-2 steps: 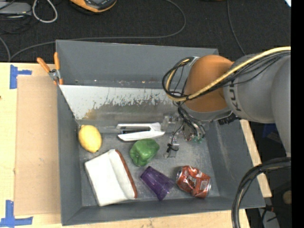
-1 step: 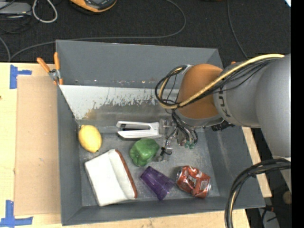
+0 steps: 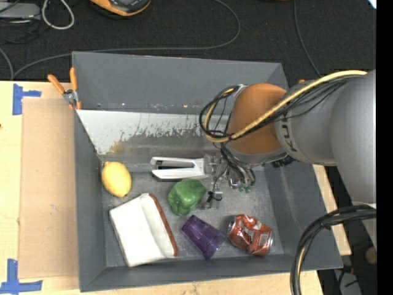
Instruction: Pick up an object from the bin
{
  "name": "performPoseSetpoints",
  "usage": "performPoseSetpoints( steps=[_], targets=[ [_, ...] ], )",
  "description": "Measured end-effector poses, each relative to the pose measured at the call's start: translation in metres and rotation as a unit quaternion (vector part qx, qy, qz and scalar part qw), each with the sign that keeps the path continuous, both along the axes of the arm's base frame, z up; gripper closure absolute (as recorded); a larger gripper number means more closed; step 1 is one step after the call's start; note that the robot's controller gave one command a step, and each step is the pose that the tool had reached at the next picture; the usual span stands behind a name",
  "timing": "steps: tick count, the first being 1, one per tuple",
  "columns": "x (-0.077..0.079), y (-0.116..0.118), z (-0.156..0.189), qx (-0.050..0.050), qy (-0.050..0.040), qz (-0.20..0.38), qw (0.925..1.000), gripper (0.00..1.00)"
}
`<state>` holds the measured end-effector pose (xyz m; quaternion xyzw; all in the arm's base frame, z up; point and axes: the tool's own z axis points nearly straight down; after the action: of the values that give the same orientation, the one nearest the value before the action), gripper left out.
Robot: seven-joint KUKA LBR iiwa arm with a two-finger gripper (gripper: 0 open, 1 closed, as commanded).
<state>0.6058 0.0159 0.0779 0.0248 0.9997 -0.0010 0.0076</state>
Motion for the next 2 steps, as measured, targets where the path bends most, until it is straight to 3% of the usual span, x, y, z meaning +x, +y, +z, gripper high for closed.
performPoseSetpoints(
  steps=[1, 2],
  targets=[
    [-0.004, 0.006, -0.003, 0.0, -0.0046, -0.021, 0.9998, 0.0],
    [-0.004, 0.023, -0.003, -0.001, -0.0054, 0.006, 1.0, 0.0]
  ],
)
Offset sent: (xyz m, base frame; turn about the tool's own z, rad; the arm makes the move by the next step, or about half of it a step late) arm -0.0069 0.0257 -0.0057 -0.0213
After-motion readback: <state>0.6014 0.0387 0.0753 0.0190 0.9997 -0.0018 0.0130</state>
